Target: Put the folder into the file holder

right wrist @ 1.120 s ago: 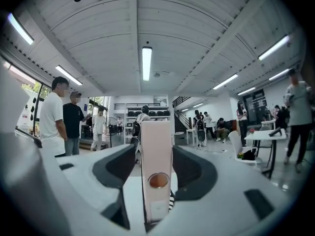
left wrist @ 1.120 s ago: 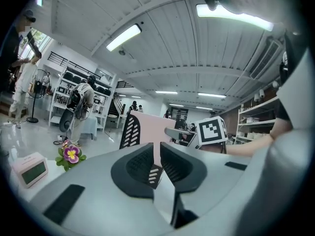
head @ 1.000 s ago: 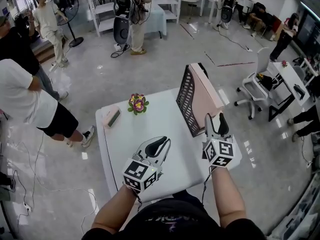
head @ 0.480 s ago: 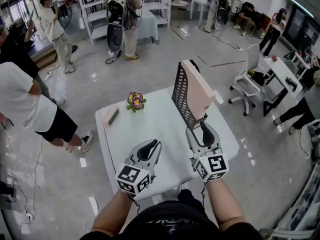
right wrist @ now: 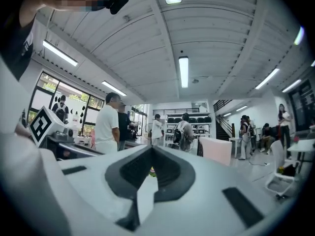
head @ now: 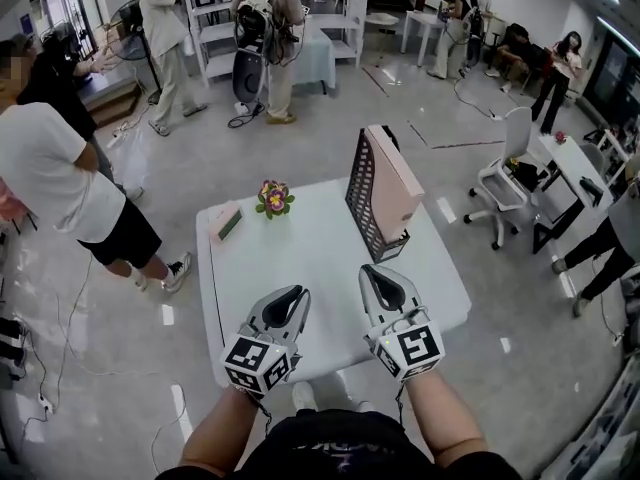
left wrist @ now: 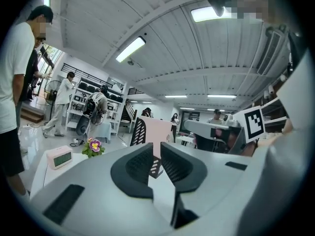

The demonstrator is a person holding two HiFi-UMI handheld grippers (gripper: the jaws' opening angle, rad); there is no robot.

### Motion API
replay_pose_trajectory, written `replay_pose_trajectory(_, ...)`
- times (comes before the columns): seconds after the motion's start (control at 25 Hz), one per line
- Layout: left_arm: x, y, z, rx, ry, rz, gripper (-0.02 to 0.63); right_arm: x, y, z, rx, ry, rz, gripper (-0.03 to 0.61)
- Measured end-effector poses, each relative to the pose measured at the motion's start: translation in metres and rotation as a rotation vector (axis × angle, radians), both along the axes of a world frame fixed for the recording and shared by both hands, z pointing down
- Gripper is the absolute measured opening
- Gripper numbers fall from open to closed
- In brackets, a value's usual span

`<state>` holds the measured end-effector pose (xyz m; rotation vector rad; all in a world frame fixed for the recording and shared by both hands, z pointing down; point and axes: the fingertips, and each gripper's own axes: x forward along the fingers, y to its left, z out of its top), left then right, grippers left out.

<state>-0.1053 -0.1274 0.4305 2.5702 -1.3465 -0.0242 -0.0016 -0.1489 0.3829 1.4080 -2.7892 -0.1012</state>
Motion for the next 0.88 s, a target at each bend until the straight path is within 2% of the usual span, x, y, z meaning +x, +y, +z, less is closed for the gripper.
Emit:
replay_pose_trajectory(0.2, 0.031, 0.022, 0.003, -0.015, 0.009, -0.072, 0.005, 0.021, 0.023, 0.013, -0.034, 0.022, -0.098, 0.000)
replay_pose_trajectory(0.48, 0.081, 0.062, 0.005, -0.018, -0.002, -0.162, 0.003, 0.061, 0.056, 0.018, -0.054, 0.018, -0.211, 0.000)
replay_pose_trajectory(0.88, 0.126, 0.114, 0.014, -0.026, -0.008, -0.270, 0.003, 0.104, 0.091, 0.033, -0.087, -0.008, -0.303, 0.000)
